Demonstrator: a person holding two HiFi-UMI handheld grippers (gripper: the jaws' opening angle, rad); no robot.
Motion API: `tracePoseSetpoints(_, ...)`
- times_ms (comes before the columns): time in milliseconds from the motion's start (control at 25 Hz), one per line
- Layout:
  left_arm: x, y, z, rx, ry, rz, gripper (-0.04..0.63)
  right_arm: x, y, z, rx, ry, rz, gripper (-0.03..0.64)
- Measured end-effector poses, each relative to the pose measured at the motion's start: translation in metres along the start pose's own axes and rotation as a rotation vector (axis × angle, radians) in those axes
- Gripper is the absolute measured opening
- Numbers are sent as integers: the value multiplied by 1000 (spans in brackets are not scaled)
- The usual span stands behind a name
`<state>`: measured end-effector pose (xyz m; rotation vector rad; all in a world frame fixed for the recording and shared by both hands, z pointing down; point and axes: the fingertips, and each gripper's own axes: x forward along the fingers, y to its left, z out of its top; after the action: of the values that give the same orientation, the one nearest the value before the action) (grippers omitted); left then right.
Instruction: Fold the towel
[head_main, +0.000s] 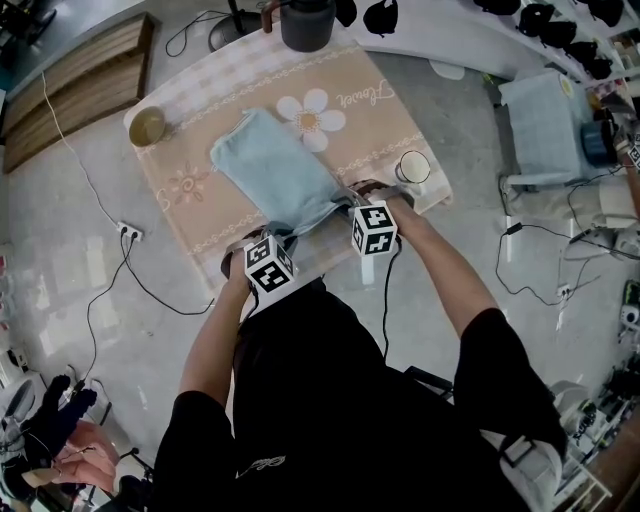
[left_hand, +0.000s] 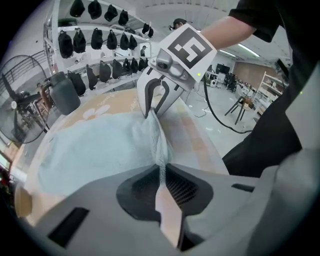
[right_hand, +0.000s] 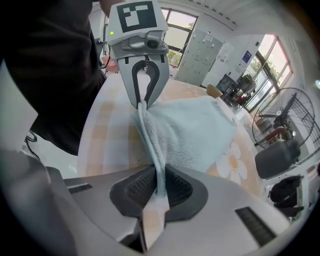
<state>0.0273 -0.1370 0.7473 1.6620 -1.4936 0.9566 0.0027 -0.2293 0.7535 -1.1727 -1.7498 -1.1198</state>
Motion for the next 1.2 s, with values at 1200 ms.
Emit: tracePoseSetpoints(1200, -109, 70, -27, -570, -381, -170, 40, -41, -62, 98, -43, -63, 121, 34)
